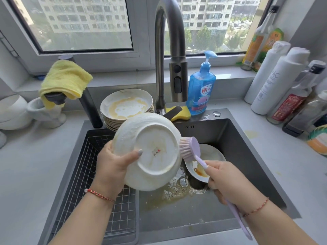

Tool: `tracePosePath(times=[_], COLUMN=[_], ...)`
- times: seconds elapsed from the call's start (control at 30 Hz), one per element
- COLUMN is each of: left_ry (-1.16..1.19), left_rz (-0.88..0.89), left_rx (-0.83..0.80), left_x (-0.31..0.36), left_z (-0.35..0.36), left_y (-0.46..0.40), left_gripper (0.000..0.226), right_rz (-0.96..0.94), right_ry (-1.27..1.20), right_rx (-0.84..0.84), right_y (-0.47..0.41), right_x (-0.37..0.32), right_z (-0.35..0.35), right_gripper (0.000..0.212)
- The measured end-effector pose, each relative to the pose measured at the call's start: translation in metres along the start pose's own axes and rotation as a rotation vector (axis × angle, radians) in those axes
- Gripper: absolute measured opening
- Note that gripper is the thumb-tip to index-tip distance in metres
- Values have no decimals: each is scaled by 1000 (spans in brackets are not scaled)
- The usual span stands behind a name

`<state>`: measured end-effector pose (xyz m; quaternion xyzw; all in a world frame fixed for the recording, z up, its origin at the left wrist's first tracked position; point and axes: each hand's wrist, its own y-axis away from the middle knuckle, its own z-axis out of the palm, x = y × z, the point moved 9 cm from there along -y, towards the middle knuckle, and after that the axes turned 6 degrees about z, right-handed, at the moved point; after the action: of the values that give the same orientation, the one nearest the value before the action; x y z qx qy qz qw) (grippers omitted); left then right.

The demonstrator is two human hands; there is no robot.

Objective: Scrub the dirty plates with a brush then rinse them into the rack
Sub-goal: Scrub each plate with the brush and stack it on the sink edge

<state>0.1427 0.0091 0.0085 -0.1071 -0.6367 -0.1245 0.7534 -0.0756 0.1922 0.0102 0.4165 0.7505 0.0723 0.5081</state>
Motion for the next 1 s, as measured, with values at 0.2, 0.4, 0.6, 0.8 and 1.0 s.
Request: tracePosePath(times=[0.2,0.4,0.6,0.8,1.0], left_ry=[306,380,397,170,-264], left_rz=[-98,-121,-120,-18,183], left_rx=[-33,51,118,28,-18], left_x=[-18,-26,-28,-5,46], left_z=[10,5,0,10,11], left_y=[3,-5,-10,-7,-13], left_gripper=[58,69,67,78,73], right_rz=[-197,-299,-338,-184,-165], right_ry=[-41,251,376,200,112], right_rx=[93,88,73,63,-13], right_y=[9,36,49,18,21], right_x=[-31,-31,-30,-24,-21], right_z=[-16,6,21,-4,0], right_gripper=[29,31,34,28,28])
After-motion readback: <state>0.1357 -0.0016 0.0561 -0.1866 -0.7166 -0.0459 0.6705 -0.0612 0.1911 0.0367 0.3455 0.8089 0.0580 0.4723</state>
